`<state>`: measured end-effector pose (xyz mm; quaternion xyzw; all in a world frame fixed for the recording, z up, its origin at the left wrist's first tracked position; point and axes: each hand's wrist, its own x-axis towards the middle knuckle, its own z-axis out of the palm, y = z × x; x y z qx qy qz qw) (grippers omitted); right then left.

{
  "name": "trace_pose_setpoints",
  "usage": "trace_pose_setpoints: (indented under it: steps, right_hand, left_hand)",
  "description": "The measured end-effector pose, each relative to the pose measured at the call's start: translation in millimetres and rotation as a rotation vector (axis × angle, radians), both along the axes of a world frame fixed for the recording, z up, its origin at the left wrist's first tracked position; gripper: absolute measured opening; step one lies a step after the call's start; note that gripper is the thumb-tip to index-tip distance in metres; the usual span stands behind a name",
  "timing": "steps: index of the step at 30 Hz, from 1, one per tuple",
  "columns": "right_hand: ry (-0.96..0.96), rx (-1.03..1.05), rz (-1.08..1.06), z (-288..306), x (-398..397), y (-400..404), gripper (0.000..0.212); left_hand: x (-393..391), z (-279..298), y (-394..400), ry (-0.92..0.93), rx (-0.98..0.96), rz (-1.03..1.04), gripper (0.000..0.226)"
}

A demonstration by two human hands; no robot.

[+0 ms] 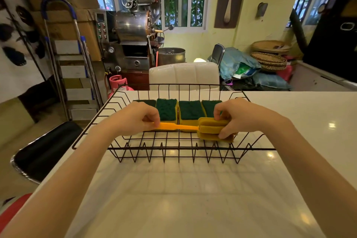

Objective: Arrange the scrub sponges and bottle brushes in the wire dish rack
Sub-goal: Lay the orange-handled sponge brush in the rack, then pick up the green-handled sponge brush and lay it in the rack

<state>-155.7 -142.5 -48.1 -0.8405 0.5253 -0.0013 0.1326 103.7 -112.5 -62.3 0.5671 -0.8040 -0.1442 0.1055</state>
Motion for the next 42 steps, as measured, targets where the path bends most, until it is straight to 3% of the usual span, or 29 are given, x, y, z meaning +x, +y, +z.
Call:
trace_pose_setpoints:
  steps: [2, 6, 14, 19, 21, 25, 28, 31, 35, 42]
  right_hand:
    - [0.043, 0.008, -0.018, -1.8, 2.2, -0.3, 0.036]
    - [0.140, -0.015, -0.061, -3.2, 4.1, -0.2, 0.037]
    - [0.214, 0.026, -0.109, -7.7, 10.2, 2.1, 0.049]
    - [0.221, -0.107, -0.112, 4.4, 12.6, 13.0, 0.046]
    - [0.175, -0.160, -0.073, 15.5, 12.3, 22.9, 0.048]
    - [-0.090, -0.186, 0.074, 37.9, 14.6, 48.7, 0.045]
    - [-0.336, -0.134, 0.183, 46.3, 22.2, 70.7, 0.043]
    - [-0.461, -0.067, 0.301, 40.2, 30.0, 93.4, 0.050]
    - [-0.477, 0.087, 0.374, 15.7, 30.0, 121.2, 0.069]
    - [-0.351, 0.292, 0.383, -28.7, 19.9, 165.2, 0.079]
  left_hand:
    - [-1.6, -1.9, -0.4, -0.042, 0.076, -0.012, 0.010]
    - [-9.6, -6.6, 2.1, -0.111, 0.266, -0.033, 0.032]
    - [-15.7, -6.9, 5.7, -0.150, 0.346, -0.043, 0.038]
    - [-16.2, -4.0, 8.4, -0.189, 0.366, -0.052, 0.041]
    - [-15.3, 0.1, 10.3, -0.147, 0.352, -0.059, 0.038]
    - [-11.2, 16.6, 24.4, -0.042, 0.253, -0.057, 0.037]
    - [-14.3, 31.8, 50.7, 0.120, 0.180, -0.084, 0.042]
    - [-18.9, 39.5, 85.0, 0.289, 0.073, -0.101, 0.051]
    - [-16.9, 29.2, 129.9, 0.299, 0.007, -0.117, 0.060]
    - [-1.7, -15.0, 184.3, 0.273, 0.205, -0.114, 0.087]
